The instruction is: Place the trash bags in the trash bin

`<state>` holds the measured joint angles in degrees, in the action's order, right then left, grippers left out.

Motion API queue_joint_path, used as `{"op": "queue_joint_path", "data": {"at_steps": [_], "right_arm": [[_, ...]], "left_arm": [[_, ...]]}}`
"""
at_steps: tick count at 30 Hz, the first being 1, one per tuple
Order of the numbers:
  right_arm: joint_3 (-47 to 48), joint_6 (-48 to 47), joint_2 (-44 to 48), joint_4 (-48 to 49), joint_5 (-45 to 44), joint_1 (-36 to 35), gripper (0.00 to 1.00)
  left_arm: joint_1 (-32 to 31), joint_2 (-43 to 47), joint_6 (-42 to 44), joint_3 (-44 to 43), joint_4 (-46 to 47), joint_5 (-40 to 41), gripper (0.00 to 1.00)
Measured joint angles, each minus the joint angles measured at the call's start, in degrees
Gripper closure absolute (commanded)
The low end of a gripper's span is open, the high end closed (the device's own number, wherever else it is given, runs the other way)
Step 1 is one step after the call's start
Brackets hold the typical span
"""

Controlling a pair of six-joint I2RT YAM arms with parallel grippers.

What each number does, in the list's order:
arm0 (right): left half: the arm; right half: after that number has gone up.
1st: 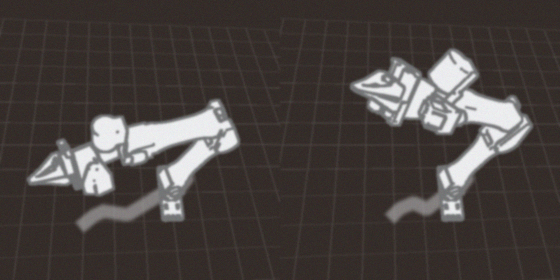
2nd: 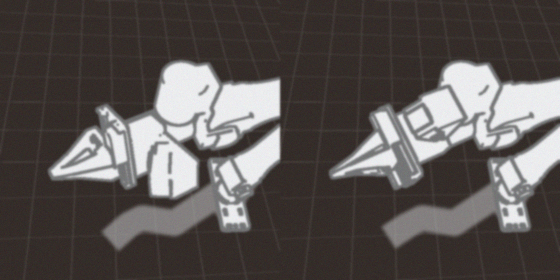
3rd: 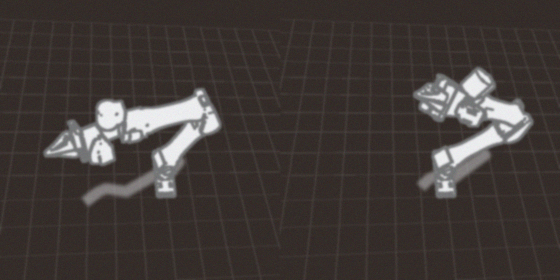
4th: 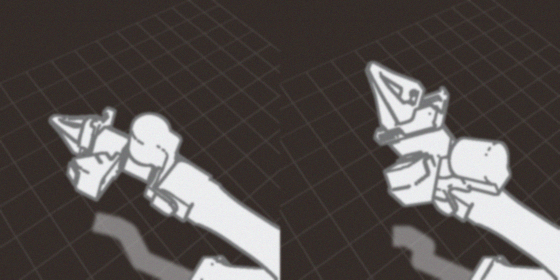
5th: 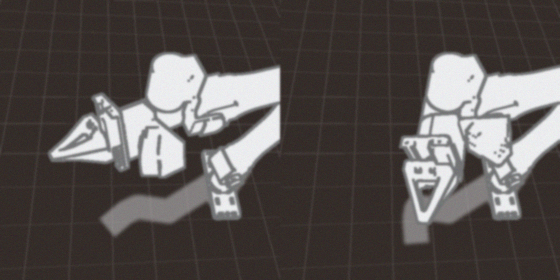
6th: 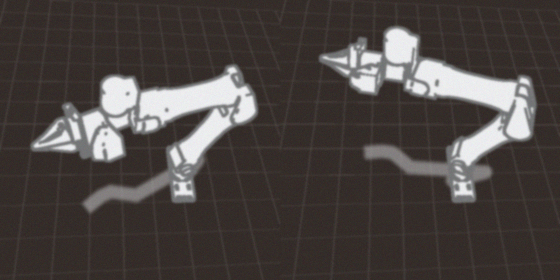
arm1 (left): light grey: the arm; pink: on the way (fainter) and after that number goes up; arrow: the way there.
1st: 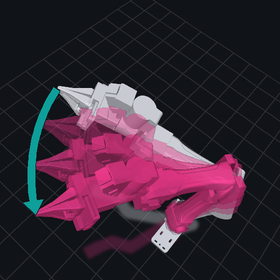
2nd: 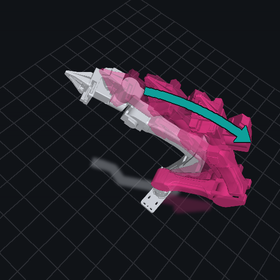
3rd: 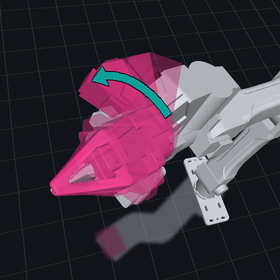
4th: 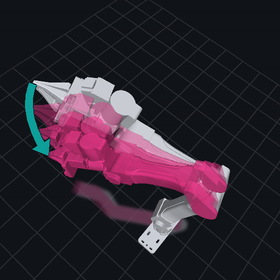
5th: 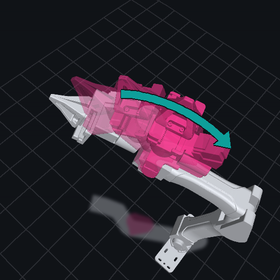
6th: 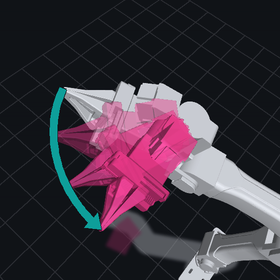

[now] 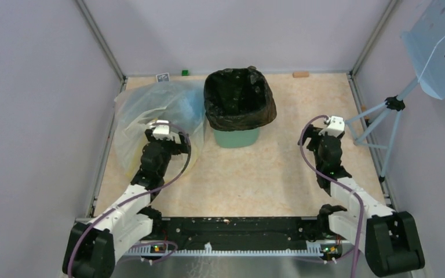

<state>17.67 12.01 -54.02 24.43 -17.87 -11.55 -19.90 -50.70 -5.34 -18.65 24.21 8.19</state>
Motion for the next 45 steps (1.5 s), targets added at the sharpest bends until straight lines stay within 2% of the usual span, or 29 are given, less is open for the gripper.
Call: {"op": "queue_joint_path", "data": {"at_steps": [5, 13, 19, 29, 36, 45], "right_arm": [[-1.3, -4.3, -7.7, 8.8, 0.1, 0.9, 0.17], [-6.1, -12.5, -20.6, 26.8, -0.5, 1.6, 0.16], [-8.9, -12.1, -28.8, 40.1, -1.4, 5.6, 0.15], [-9.0, -10.3, -29.3, 43.5, -2.8, 6.6, 0.14], [-9.0, -10.3, -29.3, 43.7, -3.1, 6.6, 0.13], [-9.0, -10.3, -29.3, 43.7, -3.1, 6.6, 0.12]], "left_arm": [[7.9, -4.7, 1.1, 3.7, 6.8, 0.9, 0.01], [11.5, -17.6, 3.8, 7.3, 20.1, 0.0, 0.01], [14.1, -24.4, 6.9, 7.6, 26.2, -2.7, 0.01], [17.2, -29.3, 8.0, 4.3, 29.9, -7.7, 0.01], [18.3, -39.1, 8.6, 3.9, 36.7, -12.1, 0.01], [18.3, -39.5, 8.8, 3.3, 36.9, -14.0, 0.01]]}}
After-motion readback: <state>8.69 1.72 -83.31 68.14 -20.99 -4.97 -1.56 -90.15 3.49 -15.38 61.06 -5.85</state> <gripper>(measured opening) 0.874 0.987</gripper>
